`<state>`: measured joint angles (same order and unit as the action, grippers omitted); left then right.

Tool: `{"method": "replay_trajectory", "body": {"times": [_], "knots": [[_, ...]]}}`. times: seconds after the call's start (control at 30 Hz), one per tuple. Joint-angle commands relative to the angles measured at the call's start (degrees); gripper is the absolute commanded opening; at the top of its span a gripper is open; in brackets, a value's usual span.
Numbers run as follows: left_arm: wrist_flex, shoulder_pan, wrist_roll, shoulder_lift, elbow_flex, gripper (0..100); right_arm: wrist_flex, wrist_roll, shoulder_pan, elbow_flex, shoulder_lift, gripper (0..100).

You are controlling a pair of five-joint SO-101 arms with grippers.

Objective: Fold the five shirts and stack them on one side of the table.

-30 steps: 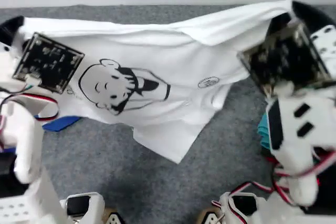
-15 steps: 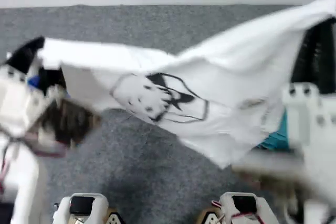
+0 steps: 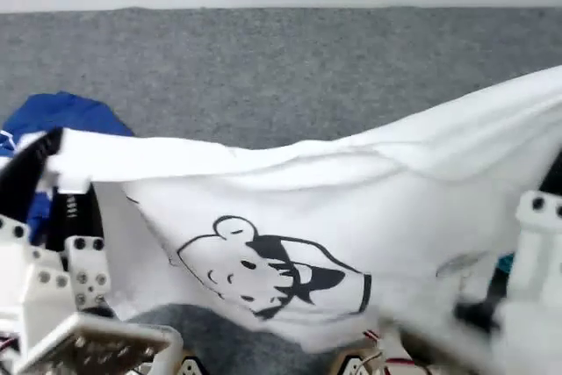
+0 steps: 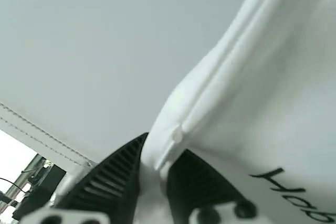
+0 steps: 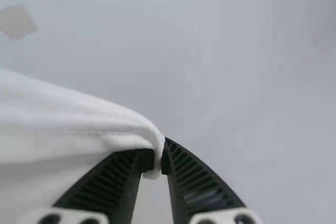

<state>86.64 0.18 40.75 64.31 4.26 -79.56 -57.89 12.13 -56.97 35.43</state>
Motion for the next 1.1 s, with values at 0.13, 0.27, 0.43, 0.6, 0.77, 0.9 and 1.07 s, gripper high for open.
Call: {"method": "replay_trajectory", "body": {"times": [0.13, 0.27, 0.43, 0.6, 0.77, 0.9, 1.07], "knots": [[2.37, 0.26, 0.53, -0.44, -17.89, 2, -3.65, -0.26, -1.45, 20.92, -3.56, 1.0], [-6.77, -0.18, 0.53, -0.88, -31.34, 2, -0.66, -0.26, -5.58, 33.58, -3.74, 1.0], [-29.89, 0.18, 0.53, -1.05, -50.07, 2, 15.6, -0.26, -8.13, 49.67, -3.74, 1.0], [-45.89, -0.26, 0.7, -5.8, -59.38, 2, 37.14, -0.62, -9.63, 66.11, -3.74, 1.0], [-51.08, -0.26, 4.57, -17.14, -56.22, 2, 56.04, -0.62, -10.86, 79.38, -3.82, 1.0], [-57.85, -0.44, 4.66, -27.16, -51.82, 2, 67.56, -0.62, -11.47, 86.59, -4.35, 1.0], [-64.0, -2.55, 4.48, -40.53, -41.8, 2, 76.79, -0.7, -11.3, 86.51, -10.68, 1.0]]}}
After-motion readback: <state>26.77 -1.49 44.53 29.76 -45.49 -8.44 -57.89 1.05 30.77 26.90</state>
